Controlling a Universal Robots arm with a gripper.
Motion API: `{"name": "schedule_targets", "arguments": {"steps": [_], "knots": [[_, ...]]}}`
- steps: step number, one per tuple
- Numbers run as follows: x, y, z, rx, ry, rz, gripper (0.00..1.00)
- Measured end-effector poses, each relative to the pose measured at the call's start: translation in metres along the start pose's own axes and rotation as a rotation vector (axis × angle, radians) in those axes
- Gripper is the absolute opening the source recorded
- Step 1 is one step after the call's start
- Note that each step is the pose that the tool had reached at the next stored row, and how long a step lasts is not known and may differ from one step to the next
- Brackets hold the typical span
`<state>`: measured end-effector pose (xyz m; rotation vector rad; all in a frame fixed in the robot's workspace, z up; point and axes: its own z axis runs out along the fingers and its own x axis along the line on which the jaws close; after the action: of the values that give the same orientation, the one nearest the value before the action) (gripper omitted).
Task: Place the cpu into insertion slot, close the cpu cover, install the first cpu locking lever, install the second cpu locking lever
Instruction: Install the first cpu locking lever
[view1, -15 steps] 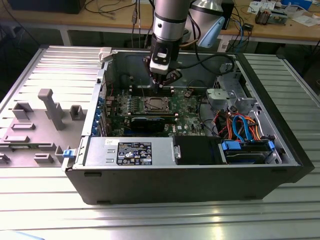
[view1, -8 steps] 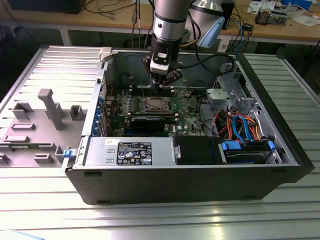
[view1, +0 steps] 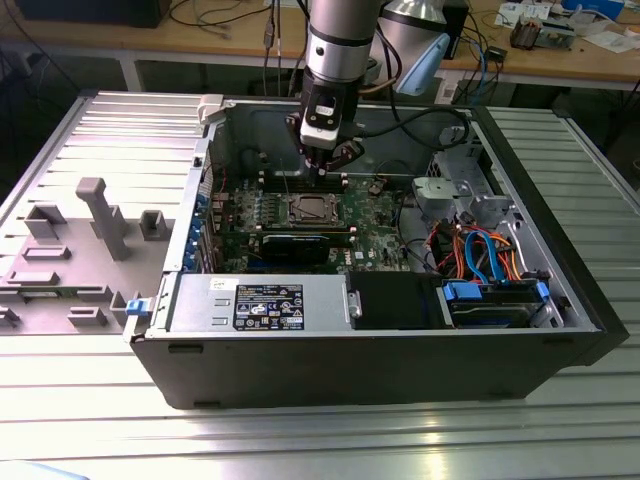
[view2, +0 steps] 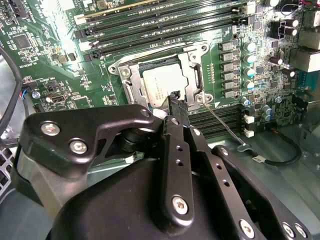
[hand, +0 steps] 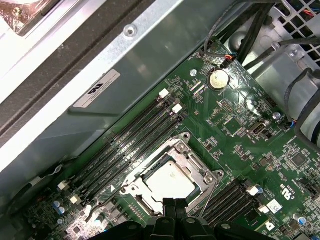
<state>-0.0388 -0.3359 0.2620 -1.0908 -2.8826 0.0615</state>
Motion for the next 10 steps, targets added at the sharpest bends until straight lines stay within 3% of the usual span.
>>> {"name": "schedule_targets", "arguments": {"steps": [10], "knots": [[0.0, 0.0, 0.0, 0.0003, -0.0003, -0.005, 0.11]]}}
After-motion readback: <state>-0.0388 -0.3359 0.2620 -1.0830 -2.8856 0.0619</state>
